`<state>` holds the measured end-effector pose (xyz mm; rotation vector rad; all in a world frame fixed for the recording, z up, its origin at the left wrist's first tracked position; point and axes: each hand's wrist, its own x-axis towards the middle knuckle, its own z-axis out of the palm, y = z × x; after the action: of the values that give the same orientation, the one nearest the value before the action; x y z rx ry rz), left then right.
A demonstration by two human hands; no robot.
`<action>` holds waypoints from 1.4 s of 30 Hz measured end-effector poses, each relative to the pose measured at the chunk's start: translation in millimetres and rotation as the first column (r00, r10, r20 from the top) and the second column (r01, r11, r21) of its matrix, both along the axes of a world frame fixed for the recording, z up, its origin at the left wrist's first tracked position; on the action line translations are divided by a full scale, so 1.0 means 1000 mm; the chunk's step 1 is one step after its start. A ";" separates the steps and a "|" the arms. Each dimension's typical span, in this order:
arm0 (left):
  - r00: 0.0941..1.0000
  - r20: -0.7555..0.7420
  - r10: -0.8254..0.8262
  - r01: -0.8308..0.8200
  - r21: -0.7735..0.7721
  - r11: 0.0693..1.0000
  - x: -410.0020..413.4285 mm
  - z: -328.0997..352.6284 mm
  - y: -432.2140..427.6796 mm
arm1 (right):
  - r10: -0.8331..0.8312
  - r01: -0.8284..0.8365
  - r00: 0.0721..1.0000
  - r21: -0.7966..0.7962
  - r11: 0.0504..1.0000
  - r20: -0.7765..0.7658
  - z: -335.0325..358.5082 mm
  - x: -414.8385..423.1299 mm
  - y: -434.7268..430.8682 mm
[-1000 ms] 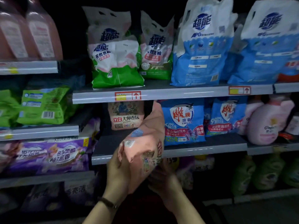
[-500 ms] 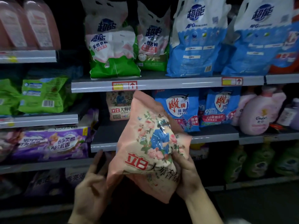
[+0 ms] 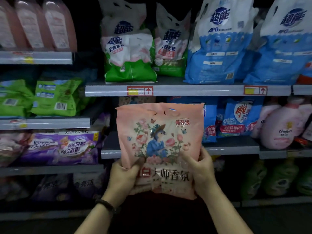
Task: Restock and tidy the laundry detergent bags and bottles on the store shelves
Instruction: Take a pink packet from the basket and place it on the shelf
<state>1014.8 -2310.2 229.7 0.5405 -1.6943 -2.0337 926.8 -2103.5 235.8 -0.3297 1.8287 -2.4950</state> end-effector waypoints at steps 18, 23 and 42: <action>0.978 0.058 -0.199 0.186 0.179 0.966 -0.044 -0.021 -0.076 | 0.303 -0.386 0.906 0.284 0.878 0.295 -0.038 -0.059 -0.047; 0.964 0.078 -0.253 0.235 0.192 0.953 -0.076 -0.027 -0.102 | 0.231 -0.286 0.952 0.312 0.906 0.201 -0.053 -0.096 -0.073; 0.982 0.186 0.023 0.036 -0.307 0.951 -0.274 -0.044 -0.234 | 0.130 -0.113 0.992 0.518 0.848 0.003 -0.069 -0.282 -0.195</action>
<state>741.3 -2544.5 185.4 0.6341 -2.0797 -1.7152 645.2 -2298.2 166.3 -0.4408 2.3079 -1.8213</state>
